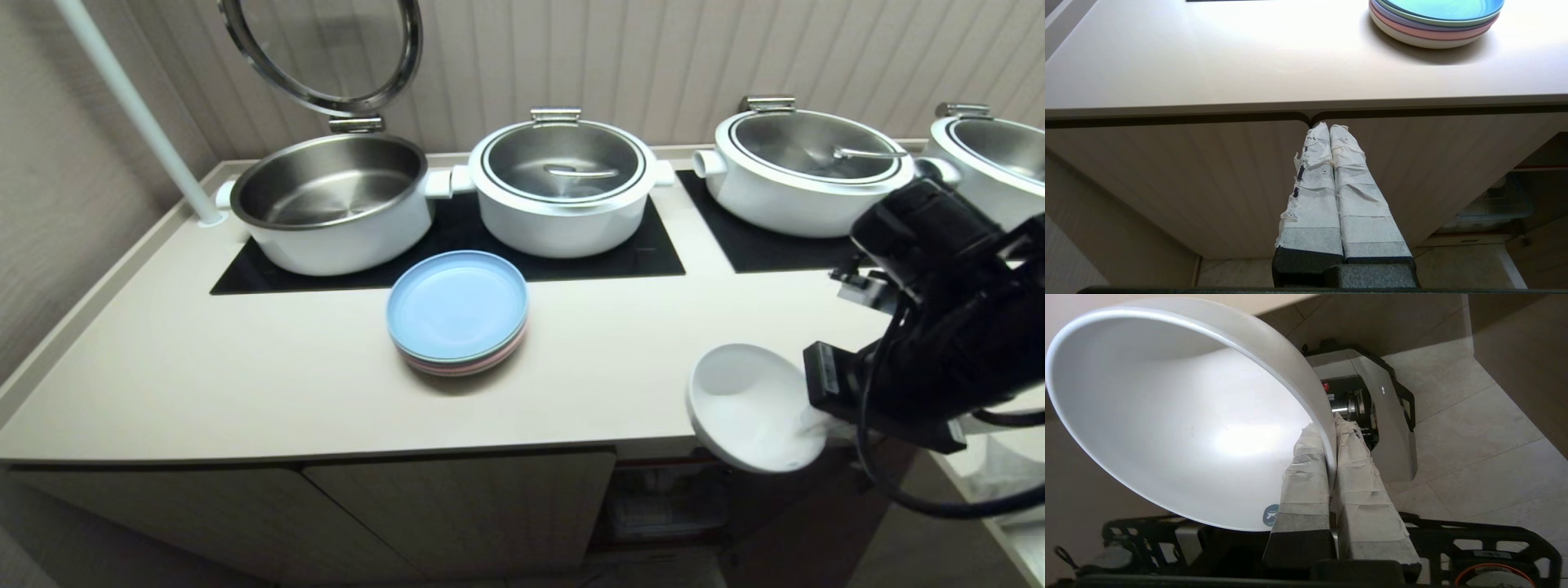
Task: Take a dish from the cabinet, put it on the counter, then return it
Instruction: Place it on the table
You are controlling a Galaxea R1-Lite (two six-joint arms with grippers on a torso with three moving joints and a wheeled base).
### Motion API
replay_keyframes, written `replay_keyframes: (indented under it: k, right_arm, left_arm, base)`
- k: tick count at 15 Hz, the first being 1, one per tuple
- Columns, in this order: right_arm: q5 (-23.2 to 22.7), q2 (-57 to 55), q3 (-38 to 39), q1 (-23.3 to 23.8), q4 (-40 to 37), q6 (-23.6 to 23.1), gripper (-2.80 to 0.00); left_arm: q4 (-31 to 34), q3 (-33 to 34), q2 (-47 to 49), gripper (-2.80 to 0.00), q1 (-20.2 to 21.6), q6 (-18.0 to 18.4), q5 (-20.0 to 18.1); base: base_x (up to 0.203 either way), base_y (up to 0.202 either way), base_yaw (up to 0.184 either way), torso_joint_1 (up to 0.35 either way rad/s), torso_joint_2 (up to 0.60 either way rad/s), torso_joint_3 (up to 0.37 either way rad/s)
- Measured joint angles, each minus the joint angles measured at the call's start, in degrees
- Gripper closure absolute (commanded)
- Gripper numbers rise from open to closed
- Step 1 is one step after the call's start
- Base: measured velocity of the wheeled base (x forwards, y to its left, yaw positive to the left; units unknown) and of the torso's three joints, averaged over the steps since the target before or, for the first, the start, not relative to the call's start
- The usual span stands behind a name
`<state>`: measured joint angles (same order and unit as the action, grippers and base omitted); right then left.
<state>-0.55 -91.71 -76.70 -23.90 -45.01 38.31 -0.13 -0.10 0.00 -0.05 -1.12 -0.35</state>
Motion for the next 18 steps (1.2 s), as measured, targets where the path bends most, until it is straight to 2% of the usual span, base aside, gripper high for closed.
replay_keyframes:
  k: [7, 13, 18]
  right_arm:
    - [-0.15, -7.6, -8.94, 4.82, -0.38, 5.46, 0.0]
    - [-0.33, -13.6, -14.25, 9.57, -0.59, 5.91, 0.0]
    - [-1.95, -19.62, -18.58, 10.18, -0.32, 5.89, 0.0]
  left_arm:
    - [-0.01, 0.0, 0.0, 0.0, -0.02, 0.0, 0.0]
    - [-0.02, 0.0, 0.0, 0.0, 0.0, 0.02, 0.02]
    - [-0.02, 0.0, 0.0, 0.0, 0.0, 0.02, 0.0]
  base:
    - [0.0, 0.0, 0.0, 0.0, 0.0, 0.0]
    - [0.0, 0.0, 0.0, 0.0, 0.0, 0.0]
    - [0.0, 0.0, 0.0, 0.0, 0.0, 0.0]
